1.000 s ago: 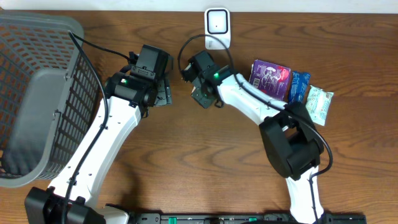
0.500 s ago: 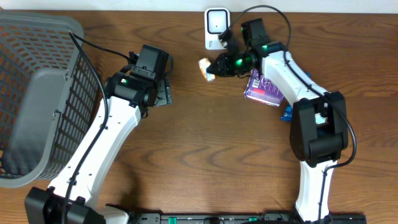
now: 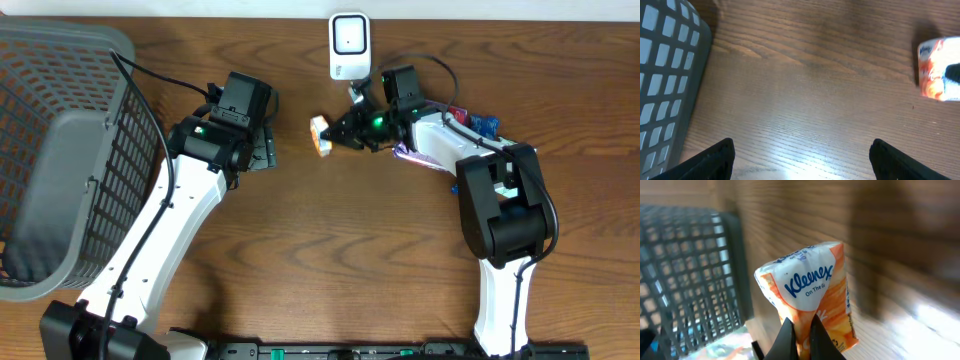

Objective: Scan the item barcode
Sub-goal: 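Set the orange box down left of the scanner and release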

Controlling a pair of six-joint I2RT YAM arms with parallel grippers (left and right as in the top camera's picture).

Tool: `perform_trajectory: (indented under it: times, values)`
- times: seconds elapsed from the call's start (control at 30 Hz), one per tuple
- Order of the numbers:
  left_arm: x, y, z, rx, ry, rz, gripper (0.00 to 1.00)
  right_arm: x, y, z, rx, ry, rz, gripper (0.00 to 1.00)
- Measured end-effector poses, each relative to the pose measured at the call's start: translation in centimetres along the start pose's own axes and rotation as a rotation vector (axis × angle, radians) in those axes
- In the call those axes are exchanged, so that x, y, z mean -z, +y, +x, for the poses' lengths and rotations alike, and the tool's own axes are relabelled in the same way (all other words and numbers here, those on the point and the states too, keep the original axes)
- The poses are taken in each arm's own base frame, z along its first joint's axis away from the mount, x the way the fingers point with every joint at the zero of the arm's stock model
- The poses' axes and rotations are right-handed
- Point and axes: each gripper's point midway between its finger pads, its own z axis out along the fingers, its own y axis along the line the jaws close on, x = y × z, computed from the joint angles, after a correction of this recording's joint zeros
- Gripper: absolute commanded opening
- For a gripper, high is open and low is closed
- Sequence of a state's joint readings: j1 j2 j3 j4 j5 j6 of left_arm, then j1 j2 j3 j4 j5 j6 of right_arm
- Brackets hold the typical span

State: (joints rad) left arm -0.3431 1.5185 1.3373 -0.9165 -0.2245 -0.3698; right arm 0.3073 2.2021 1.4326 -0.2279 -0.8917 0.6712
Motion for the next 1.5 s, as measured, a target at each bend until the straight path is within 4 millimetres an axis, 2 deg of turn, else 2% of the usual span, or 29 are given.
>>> perform_trajectory:
  times: [0.1, 0.13, 0.23, 0.43, 0.5, 0.63, 0.77, 0.9, 1.03, 1.33, 1.5]
  values:
    - [0.0, 0.0, 0.0, 0.000, 0.000, 0.000, 0.86, 0.6, -1.9, 0.0, -0.076, -0.011, 0.064, 0.03]
    - [0.0, 0.0, 0.0, 0.000, 0.000, 0.000, 0.86, 0.9, -2.3, -0.1, -0.089, -0.016, 0.073, 0.09]
    - [0.0, 0.0, 0.0, 0.001, 0.000, 0.000, 0.86, 1.9, -3.5, -0.5, -0.131, -0.033, 0.109, 0.19]
    - [0.0, 0.0, 0.0, 0.000, 0.000, 0.000, 0.86, 3.8, -6.7, -0.4, -0.200, -0.053, 0.263, 0.24]
    - [0.0, 0.0, 0.0, 0.000, 0.000, 0.000, 0.86, 4.4, -7.2, -0.3, -0.202, -0.051, 0.314, 0.26]
    - [0.0, 0.0, 0.0, 0.000, 0.000, 0.000, 0.86, 5.8, -6.5, -1.3, -0.141, -0.071, 0.393, 0.31]
    - [0.0, 0.0, 0.0, 0.000, 0.000, 0.000, 0.86, 6.7, -4.3, -2.6, -0.052, -0.103, 0.404, 0.41]
    - [0.0, 0.0, 0.0, 0.000, 0.000, 0.000, 0.86, 6.3, -3.1, -2.5, 0.008, -0.104, 0.414, 0.54]
    - [0.0, 0.0, 0.0, 0.000, 0.000, 0.000, 0.86, 5.2, -2.8, -1.8, 0.048, -0.097, 0.458, 0.60]
    - [0.0, 0.0, 0.0, 0.000, 0.000, 0.000, 0.86, 2.9, -2.5, -1.1, 0.098, -0.133, 0.551, 0.60]
    - [0.0, 0.0, 0.0, 0.000, 0.000, 0.000, 0.86, 1.8, -4.1, -0.6, 0.083, -0.163, 0.577, 0.50]
